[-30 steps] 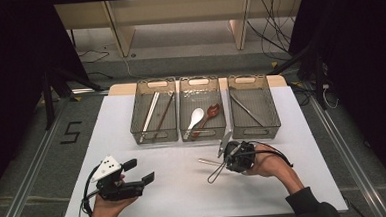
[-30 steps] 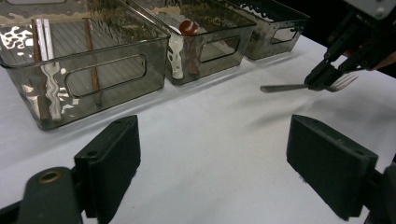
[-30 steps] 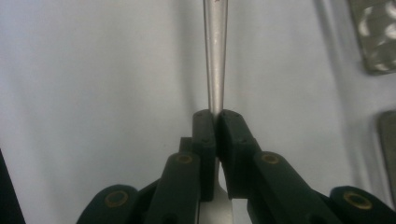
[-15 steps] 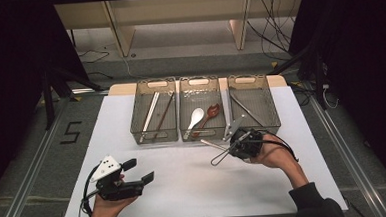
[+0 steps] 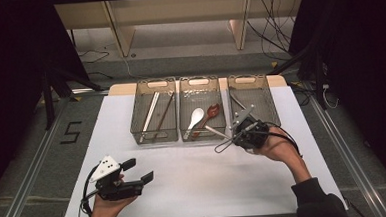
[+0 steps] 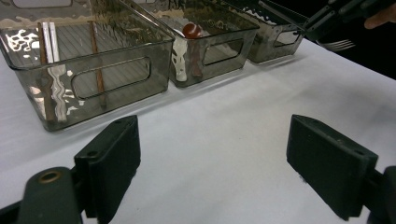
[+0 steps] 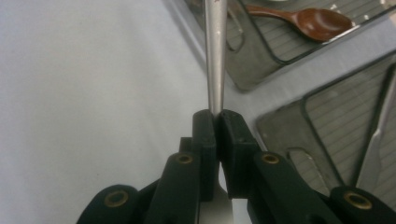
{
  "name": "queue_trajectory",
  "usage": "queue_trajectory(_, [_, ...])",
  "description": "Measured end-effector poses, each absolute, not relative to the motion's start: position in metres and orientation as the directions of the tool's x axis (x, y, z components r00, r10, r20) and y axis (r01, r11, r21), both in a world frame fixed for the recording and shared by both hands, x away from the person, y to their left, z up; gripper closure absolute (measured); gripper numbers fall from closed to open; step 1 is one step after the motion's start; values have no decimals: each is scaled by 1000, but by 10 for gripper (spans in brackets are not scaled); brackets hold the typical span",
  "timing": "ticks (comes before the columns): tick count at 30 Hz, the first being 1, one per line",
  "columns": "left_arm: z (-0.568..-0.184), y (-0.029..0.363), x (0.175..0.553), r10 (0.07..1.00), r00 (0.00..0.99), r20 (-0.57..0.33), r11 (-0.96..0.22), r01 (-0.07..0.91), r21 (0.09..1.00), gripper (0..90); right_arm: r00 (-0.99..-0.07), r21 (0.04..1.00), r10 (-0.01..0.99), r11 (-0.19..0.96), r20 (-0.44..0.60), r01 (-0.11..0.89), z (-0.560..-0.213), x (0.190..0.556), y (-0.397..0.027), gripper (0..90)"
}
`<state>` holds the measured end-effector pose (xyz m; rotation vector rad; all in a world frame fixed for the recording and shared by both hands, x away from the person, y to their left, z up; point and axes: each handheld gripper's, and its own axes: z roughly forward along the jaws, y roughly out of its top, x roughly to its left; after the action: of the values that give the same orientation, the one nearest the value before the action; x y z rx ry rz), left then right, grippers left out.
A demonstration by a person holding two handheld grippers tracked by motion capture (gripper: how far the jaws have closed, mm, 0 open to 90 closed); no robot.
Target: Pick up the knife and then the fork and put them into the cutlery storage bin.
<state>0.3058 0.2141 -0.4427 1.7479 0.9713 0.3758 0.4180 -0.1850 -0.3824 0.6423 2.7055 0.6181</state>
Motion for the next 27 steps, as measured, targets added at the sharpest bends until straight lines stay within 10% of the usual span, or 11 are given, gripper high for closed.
queue_trajectory(27, [-443,215,306,762,617,-195,-116,426,897,173,-707,535,670,692,-227,484,-366,460,-223,853])
